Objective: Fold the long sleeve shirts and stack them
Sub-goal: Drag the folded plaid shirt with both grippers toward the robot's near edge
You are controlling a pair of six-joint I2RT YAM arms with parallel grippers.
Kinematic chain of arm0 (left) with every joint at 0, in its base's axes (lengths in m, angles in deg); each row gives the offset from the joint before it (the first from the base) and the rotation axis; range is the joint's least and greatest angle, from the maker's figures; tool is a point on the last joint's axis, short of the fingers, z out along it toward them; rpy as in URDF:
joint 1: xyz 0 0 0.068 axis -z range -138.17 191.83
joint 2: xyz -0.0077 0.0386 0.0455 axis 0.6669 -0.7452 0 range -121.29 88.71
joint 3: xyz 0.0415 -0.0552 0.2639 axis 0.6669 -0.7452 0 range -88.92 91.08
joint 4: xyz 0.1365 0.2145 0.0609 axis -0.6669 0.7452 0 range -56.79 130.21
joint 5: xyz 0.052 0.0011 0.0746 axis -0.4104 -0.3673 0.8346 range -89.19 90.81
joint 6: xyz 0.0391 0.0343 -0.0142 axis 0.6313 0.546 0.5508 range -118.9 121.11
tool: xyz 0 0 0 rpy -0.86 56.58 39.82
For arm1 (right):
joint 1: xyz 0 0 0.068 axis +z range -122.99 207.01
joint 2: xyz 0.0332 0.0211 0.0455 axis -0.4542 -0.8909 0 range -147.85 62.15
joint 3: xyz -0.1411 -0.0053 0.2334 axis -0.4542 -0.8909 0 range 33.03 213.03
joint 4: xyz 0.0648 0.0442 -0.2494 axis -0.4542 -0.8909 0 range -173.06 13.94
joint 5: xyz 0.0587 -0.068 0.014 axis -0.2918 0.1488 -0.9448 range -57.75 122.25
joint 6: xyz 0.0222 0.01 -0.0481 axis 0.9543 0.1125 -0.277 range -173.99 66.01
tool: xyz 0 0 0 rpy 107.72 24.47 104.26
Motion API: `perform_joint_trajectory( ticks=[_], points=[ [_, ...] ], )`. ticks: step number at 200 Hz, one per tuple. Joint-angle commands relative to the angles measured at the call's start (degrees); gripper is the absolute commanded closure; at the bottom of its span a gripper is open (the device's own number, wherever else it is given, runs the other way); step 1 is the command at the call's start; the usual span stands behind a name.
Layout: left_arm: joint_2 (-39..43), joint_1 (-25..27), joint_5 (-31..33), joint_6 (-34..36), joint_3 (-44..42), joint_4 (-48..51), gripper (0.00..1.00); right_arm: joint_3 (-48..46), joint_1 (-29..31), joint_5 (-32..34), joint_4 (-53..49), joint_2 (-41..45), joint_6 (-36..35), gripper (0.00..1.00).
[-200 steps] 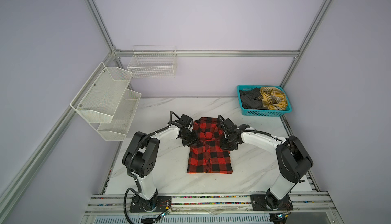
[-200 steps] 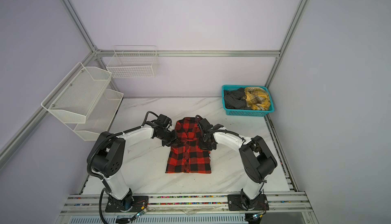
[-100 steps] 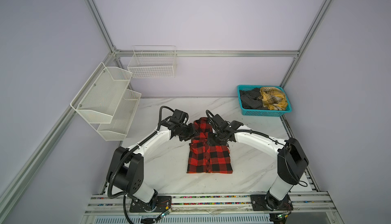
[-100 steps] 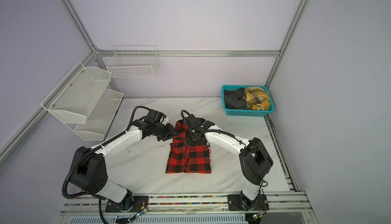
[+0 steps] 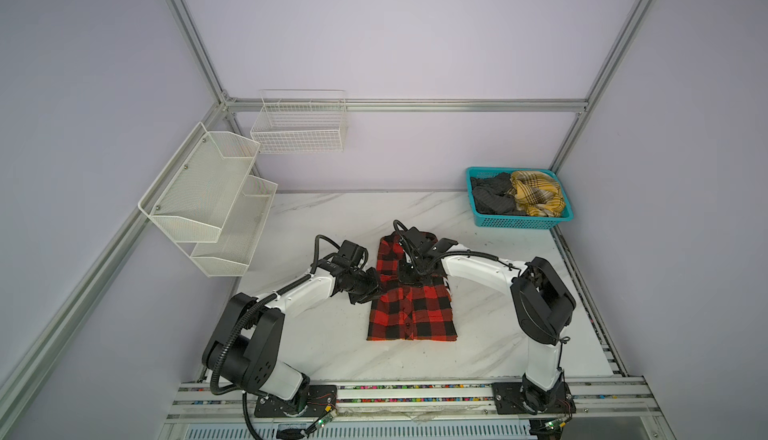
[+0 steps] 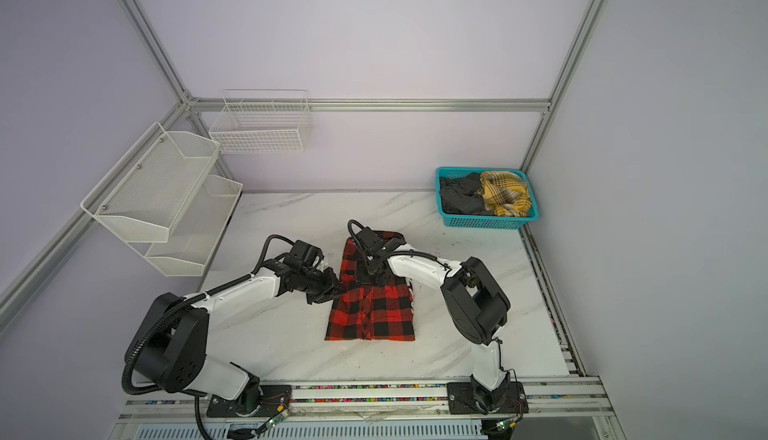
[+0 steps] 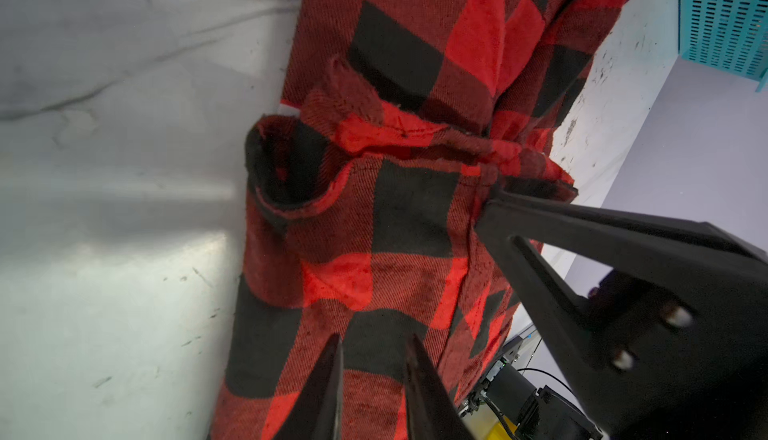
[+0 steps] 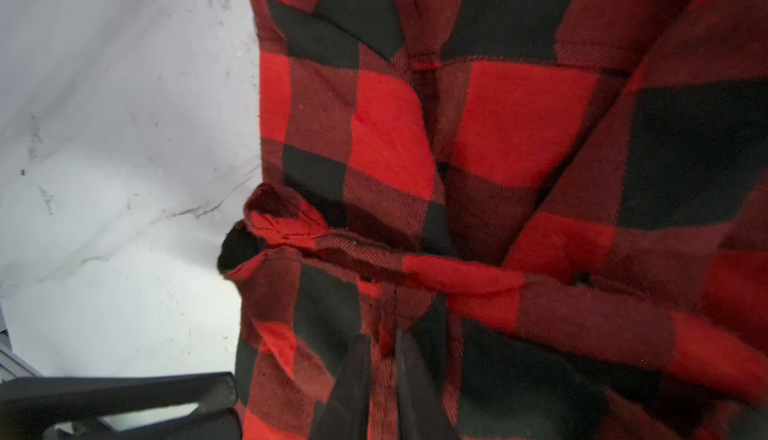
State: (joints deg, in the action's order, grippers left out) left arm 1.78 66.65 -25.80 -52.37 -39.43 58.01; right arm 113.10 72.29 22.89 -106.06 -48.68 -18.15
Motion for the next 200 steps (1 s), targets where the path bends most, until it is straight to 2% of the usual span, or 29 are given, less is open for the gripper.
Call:
perform_joint_trajectory(
  ticks=[1, 49, 76, 88, 116, 138, 200],
  points=[
    [-3.3, 0.0, -2.1, -2.1, -2.6, -6.8, 0.74, -1.3, -0.5, 1.1, 0.9, -2.9, 0.8, 0.84],
    [-5.6, 0.0, -1.1, -1.6, -6.4, -7.9, 0.73, 1.8, -0.9, 2.0, -0.2, -6.8, 0.3, 0.80],
    [-5.9, -0.5, -1.7, -1.2, -5.9, -6.5, 0.72, 5.7, -1.0, 3.3, -3.9, -6.2, -1.8, 0.72],
    [-3.2, -0.5, -1.2, -0.8, -4.3, -4.3, 0.68, 7.7, -0.9, 4.9, -6.6, -4.5, -2.0, 0.67],
    [5.4, -0.5, 3.1, 4.0, 1.7, 8.0, 0.46, 9.5, -0.5, 8.5, -12.5, 3.2, -2.2, 0.53],
    [13.8, -1.2, 5.2, 7.3, 2.8, 16.9, 0.36, 6.0, -0.3, 11.2, -16.7, 11.0, -1.0, 0.45],
    [30.9, -3.5, 2.8, 7.2, -9.4, 28.1, 0.31, -15.9, 1.2, 11.7, -24.8, 35.2, 9.7, 0.39]
  ],
)
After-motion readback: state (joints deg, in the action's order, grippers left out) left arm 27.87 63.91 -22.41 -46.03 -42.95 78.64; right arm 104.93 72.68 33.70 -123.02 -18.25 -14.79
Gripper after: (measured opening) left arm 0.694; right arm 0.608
